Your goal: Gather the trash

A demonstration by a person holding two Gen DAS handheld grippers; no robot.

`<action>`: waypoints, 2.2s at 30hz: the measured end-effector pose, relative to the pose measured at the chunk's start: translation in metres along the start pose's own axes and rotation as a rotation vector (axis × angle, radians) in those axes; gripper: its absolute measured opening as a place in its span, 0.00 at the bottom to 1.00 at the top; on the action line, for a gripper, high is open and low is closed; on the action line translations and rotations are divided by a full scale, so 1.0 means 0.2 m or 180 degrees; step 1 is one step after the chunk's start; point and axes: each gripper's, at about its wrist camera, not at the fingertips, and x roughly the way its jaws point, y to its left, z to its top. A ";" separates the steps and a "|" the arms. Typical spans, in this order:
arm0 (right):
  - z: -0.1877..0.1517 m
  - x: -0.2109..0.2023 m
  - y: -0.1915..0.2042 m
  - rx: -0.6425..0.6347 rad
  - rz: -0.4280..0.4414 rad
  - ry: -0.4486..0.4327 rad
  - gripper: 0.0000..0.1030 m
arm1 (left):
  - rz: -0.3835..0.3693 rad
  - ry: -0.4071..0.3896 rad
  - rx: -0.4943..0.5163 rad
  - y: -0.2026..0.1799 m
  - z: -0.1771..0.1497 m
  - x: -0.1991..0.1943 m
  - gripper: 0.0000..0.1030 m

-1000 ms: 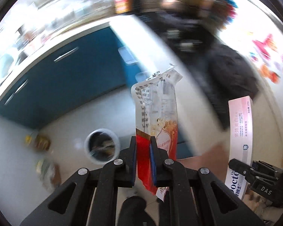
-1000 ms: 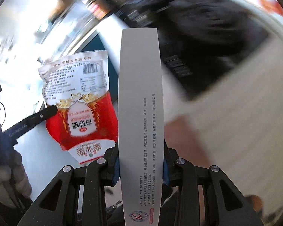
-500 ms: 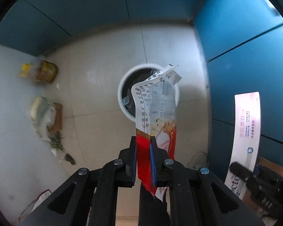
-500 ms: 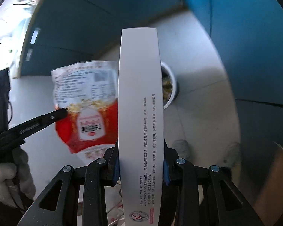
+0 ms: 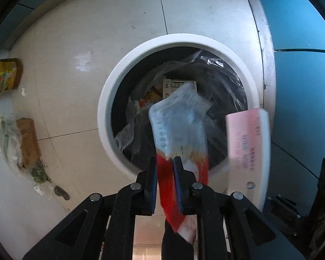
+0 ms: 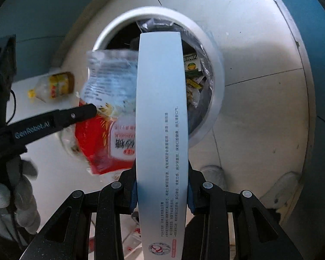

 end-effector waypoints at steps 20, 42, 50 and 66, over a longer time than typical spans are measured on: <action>0.01 -0.28 0.14 -0.0322 -0.0962 -0.0624 1.00 | 0.0501 -0.0996 -0.0419 0.11 -0.37 -0.36 0.97; -1.32 -1.78 0.63 -0.0709 -0.1497 -0.2049 1.00 | 0.0446 -0.1993 -0.0270 -0.21 -1.61 -1.66 0.97; -1.99 -2.38 0.74 -0.1039 -0.1242 -0.2367 1.00 | 0.0385 -0.2434 -0.0525 -0.34 -2.22 -2.09 0.97; -2.89 -2.92 0.71 -0.1637 -0.0611 -0.2362 1.00 | -0.0265 -0.2547 -0.0428 -0.54 -3.01 -2.40 0.97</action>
